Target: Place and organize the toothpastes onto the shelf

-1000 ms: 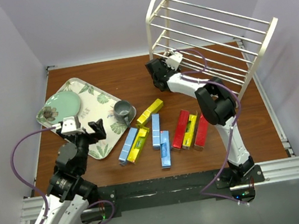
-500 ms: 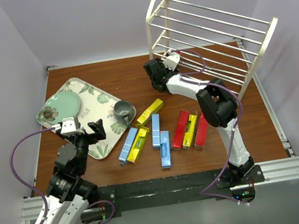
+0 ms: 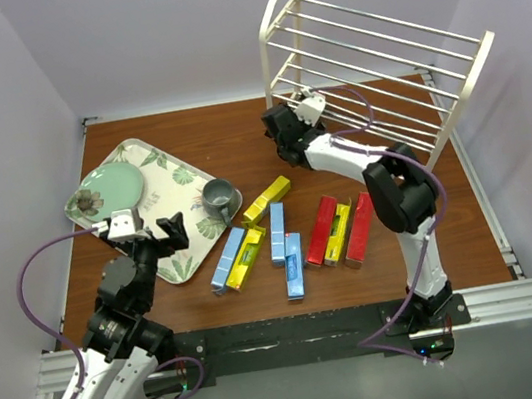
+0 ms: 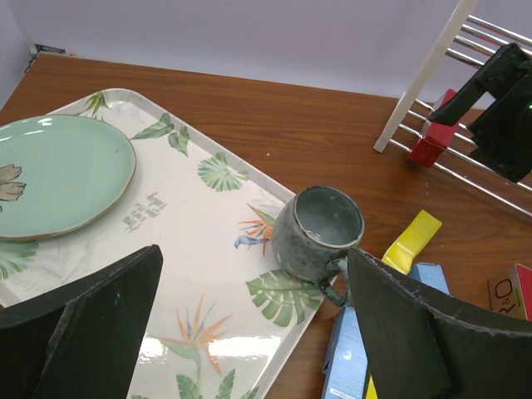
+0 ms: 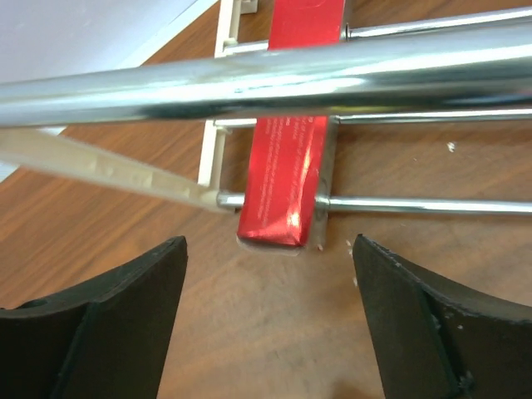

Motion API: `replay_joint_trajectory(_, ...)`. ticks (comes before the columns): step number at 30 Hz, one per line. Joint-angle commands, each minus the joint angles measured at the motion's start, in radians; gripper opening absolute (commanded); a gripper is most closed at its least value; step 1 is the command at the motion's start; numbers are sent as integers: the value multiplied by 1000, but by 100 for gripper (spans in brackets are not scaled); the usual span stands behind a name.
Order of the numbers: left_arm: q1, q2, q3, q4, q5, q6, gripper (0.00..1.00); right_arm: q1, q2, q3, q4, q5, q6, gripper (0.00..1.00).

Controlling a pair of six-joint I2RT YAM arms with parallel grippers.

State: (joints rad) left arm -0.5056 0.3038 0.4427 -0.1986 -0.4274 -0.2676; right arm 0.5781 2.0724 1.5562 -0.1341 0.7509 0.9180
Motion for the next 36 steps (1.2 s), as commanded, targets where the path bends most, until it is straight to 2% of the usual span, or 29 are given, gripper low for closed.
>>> replay_joint_trajectory(1, -5, -9, 7, 31, -2, 10, 98, 9, -168, -76, 28, -89, -71, 93)
replay_joint_trajectory(3, -5, -11, 8, 33, -2, 10, 99, 11, -234, -108, 19, -142, -106, 97)
replay_joint_trajectory(6, -4, -17, 7, 31, -1, 10, 99, 11, -342, -215, -12, -257, -159, 99)
replay_joint_trajectory(9, -4, -25, 5, 37, 3, 10, 99, 12, -458, -312, -76, -294, -172, 99)
replay_joint_trajectory(15, -4, -31, -1, 48, 18, 11, 99, 11, -672, -507, -283, -268, -116, 99)
replay_joint_trajectory(25, -20, -37, -7, 57, 22, 11, 99, 19, -1047, -731, -643, -291, 34, 99)
replay_joint_trajectory(30, -28, -38, -6, 54, 24, 10, 99, 20, -1088, -821, -690, -338, 67, 98)
replay_joint_trajectory(36, -48, -35, -4, 53, 24, 10, 99, 22, -1043, -864, -633, -369, 96, 96)
